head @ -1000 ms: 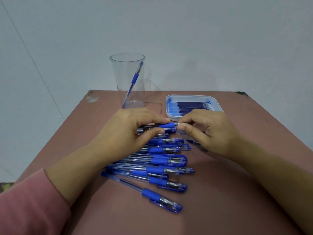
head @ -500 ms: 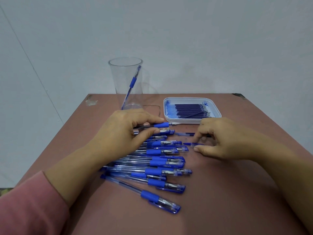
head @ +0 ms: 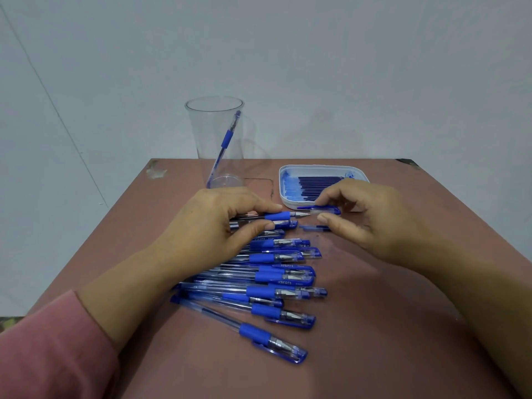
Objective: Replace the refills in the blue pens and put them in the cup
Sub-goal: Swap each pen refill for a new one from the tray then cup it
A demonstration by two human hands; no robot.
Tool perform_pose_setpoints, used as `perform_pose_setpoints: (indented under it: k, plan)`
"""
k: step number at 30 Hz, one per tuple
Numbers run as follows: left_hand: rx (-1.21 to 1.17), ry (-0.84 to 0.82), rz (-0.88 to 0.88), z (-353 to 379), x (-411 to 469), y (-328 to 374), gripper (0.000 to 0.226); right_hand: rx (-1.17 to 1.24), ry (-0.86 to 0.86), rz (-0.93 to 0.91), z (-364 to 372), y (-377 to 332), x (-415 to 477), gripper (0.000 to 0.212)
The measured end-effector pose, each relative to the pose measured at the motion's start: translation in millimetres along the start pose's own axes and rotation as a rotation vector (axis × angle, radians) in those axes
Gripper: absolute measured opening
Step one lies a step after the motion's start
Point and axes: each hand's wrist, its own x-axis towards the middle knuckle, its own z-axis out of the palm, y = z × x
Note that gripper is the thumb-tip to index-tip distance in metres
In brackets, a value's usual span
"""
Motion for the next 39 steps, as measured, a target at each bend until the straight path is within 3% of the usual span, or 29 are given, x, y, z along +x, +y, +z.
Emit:
perform_pose_setpoints:
  k: [15, 22, 27, 30, 34, 39]
  plan:
    - [-0.027, 0.013, -0.018, 4, -1, 5, 0.027, 0.076, 0.049, -0.093, 19, -5, 2, 0.019]
    - [-0.010, 0.064, -0.001, 7, -1, 9, 0.023, 0.125, 0.175, -0.080, 30, -10, 2, 0.016]
    - [0.011, 0.100, -0.002, 2, 0, 15, 0.024, 0.369, 0.106, 0.044, 26, -22, 3, 0.021]
    - [0.081, 0.035, -0.070, -4, -3, 20, 0.035, 0.557, 0.079, 0.136, 23, -24, 7, 0.020]
    - [0.228, -0.128, -0.216, -15, -25, 18, 0.066, 0.585, 0.160, 0.194, 13, -18, 15, 0.021]
    - [0.114, -0.303, -0.241, -22, -56, 17, 0.076, 0.542, 0.282, 0.179, -2, -22, 42, 0.024]
